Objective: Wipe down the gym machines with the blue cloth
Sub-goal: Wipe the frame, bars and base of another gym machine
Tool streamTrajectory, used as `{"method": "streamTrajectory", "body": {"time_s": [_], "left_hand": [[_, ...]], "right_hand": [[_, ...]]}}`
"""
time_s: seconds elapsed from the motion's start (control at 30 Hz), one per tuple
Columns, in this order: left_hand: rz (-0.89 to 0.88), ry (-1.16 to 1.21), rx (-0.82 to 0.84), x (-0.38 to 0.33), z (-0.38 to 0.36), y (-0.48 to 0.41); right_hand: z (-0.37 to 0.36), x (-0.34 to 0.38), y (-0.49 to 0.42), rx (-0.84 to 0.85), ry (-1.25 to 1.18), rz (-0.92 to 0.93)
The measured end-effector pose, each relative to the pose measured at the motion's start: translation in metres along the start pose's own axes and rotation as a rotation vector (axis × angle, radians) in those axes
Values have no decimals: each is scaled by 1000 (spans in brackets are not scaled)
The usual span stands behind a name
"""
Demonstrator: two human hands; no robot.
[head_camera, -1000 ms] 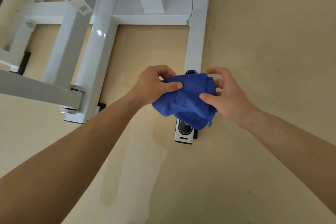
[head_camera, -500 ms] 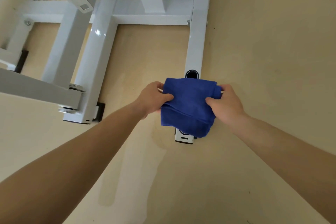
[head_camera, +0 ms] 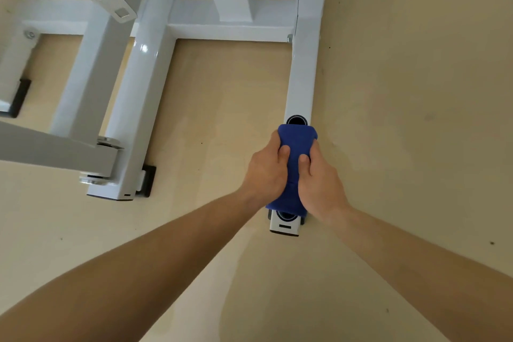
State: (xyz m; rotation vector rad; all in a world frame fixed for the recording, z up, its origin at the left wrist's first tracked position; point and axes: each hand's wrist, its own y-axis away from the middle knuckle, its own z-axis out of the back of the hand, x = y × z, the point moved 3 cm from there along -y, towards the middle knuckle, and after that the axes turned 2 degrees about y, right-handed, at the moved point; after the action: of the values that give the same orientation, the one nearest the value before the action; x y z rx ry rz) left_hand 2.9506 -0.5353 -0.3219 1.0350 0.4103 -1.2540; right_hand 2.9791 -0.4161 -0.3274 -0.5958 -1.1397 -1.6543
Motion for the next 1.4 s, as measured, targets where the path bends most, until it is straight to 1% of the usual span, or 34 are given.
{"method": "streamTrajectory", "body": {"time_s": [0.13,0.23,0.37,0.53,0.67,0.8,0.9,1.0,1.1,1.17,1.27,1.4], "left_hand": [[-33,-37,-55,-19,4,-38],[-60,-50,-56,-40,14,-84],[-63,-3,-69,-54,16,-112],[-50,20,-36,-37,12,-82],[-23,51,-1,-14,4,-25],[45,75,22,9,-6,37],[93,131,60,23,-12,79],[135,166,98,33,-16,102],[121,147,76,36,-16,99],[92,133,62,32,-13,85],[45,110,56,20,-6,49],[14,50,61,2,1,2]], "right_hand": [[4,12,-42,-62,51,-13],[17,29,-90,-101,84,-14],[29,42,-128,-43,100,-12],[21,32,-87,12,63,-9],[6,17,-32,36,29,28],[-8,1,29,67,-60,75],[-18,-11,69,93,-80,51],[-23,-19,93,136,-70,29],[-21,-20,91,145,-53,53],[-18,-18,76,119,-35,60],[-11,-13,41,65,-20,51],[0,1,-3,42,-33,49]]}}
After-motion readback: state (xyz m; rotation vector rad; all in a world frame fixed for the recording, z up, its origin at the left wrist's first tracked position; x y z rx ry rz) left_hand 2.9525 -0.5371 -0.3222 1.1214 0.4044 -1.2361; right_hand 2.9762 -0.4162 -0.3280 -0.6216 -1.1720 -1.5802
